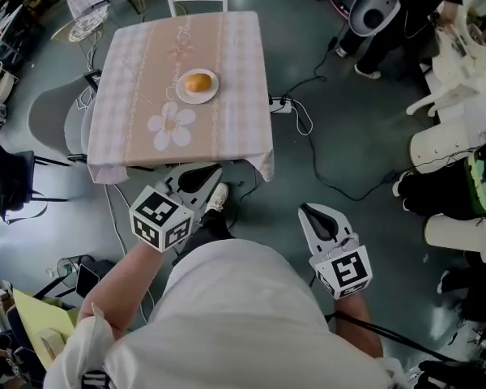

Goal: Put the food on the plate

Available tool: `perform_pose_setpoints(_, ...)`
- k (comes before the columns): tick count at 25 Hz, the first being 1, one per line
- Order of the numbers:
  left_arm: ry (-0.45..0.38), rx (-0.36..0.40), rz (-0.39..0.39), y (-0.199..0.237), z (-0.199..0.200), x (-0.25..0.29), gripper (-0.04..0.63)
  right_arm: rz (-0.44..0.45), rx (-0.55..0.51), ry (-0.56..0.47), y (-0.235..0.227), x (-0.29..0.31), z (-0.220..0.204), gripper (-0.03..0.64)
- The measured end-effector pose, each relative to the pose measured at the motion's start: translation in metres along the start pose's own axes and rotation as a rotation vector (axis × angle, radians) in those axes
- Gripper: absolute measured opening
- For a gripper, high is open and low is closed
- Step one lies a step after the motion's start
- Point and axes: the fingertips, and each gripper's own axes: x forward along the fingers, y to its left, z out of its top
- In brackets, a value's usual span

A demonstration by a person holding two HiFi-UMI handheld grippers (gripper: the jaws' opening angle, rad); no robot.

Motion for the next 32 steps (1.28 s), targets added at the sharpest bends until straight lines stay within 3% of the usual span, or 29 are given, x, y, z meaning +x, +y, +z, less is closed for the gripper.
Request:
perform_pose_setpoints(4,-0.026,0.012,-0.051,-0.052,-0.006,-0.017,0.009,0.041,-0.008,-0.007,0.019,-0.009,-0.008,0.017)
perform_pose_setpoints(8,-0.024,0.07,-0.08,-0.092,-0.018,-0.029,0.009,0.075,-0.033,-0.006,0.039,-0.02,-0.014,0.015)
perform_pose_setpoints(11,-0.028,0.056,-0.091,-0.109,-0.025,-0.038,0.009,0.098,-0.058,-0.003,0.054,-0.027,-0.017,0.012)
perform_pose_setpoints(19,-0.037,0.03,-0.061,-0.138,-0.033,-0.054,0.009,0.131,-0.101,-0.017,0.078,-0.058,-0.019,0.012)
perform_pose_setpoints(32,-0.008,0.058,-0.106,-0.149,-0.041,-0.038,0.009,0.12,-0.092,-0.022,0.074,-0.057,-0.023,0.012)
